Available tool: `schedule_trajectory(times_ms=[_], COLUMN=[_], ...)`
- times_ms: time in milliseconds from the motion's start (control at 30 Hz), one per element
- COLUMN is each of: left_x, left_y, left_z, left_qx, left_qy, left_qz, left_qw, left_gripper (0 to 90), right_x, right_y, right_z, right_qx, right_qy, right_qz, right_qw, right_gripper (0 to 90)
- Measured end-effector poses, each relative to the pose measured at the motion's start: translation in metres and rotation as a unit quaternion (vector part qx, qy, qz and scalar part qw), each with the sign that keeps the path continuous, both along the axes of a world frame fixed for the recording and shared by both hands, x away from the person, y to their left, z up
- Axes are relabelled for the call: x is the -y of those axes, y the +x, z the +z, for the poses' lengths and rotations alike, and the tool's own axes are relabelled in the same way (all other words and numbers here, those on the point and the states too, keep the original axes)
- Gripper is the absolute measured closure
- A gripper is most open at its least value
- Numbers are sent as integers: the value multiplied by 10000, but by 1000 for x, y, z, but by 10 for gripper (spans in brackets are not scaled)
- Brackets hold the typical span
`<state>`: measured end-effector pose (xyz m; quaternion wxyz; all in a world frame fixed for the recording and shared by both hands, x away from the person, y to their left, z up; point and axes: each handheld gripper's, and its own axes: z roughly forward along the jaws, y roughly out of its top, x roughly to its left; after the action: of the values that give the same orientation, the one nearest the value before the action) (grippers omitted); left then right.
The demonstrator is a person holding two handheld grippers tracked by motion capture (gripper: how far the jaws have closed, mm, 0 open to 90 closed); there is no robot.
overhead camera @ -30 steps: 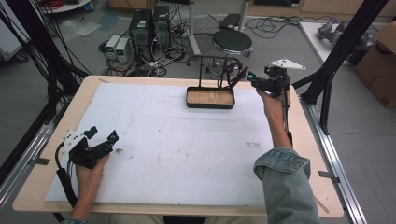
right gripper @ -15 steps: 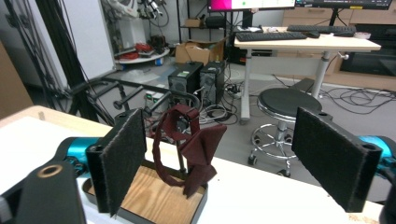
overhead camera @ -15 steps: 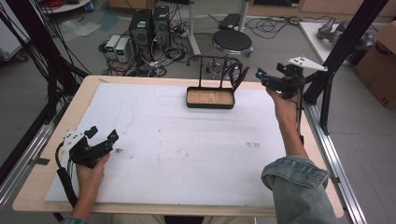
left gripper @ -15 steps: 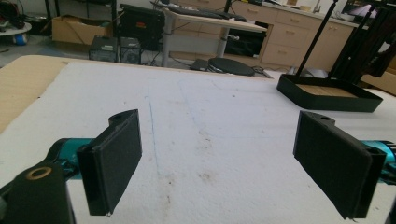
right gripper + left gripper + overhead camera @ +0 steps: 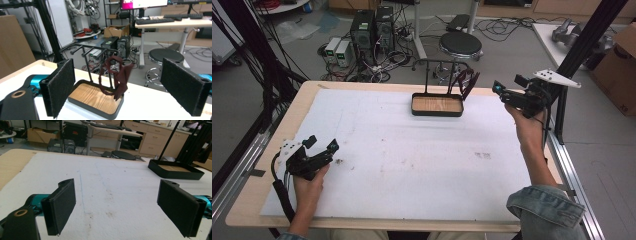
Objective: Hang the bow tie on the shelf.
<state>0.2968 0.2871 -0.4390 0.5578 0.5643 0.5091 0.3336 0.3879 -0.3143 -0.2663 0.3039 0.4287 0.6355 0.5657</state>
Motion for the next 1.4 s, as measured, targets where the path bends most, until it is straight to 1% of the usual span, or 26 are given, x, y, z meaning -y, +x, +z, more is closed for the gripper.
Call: schedule_trajectory(times_ms=[233,300,400,500,600,733,800,867,1133,1233,1400], left_x=[0,0,0,0,0,0,0,0,0,0,0], left_y=[0,0,0,-1,-1,-1,-1,-1,-1,-1,-1], left_z=[0,0,0,0,0,0,0,0,0,0,0], left_qx=[-9,-14,-17,-21,-22,-24,-25,-26,-29,-29,-29], left_qy=[12,25,29,32,30,37,37,41,43,54,54], left_qz=[-7,-12,-15,-16,-18,-22,-23,-26,-22,-11,-12], left_qw=[10000,10000,10000,10000,10000,10000,10000,10000,10000,10000,10000], left_gripper=[157,157,156,156,156,157,157,156,156,157,157], right_x=[5,5,4,2,1,0,-1,-3,-7,-9,-12], right_y=[-25,-33,-43,-53,-61,-72,-76,-80,-94,-98,-106], right_z=[-14,-21,-30,-41,-52,-69,-77,-85,-110,-120,-134], right_qx=[51,73,116,123,99,149,151,116,113,137,106], right_qy=[49,22,-146,-239,-258,-179,-296,-356,-233,-308,-273], right_qz=[102,133,134,165,187,200,194,223,228,189,176], right_qw=[9999,9999,9997,9995,9994,9995,9993,9990,9994,9993,9994], right_gripper=[121,120,120,120,119,118,116,115,116,116,116])
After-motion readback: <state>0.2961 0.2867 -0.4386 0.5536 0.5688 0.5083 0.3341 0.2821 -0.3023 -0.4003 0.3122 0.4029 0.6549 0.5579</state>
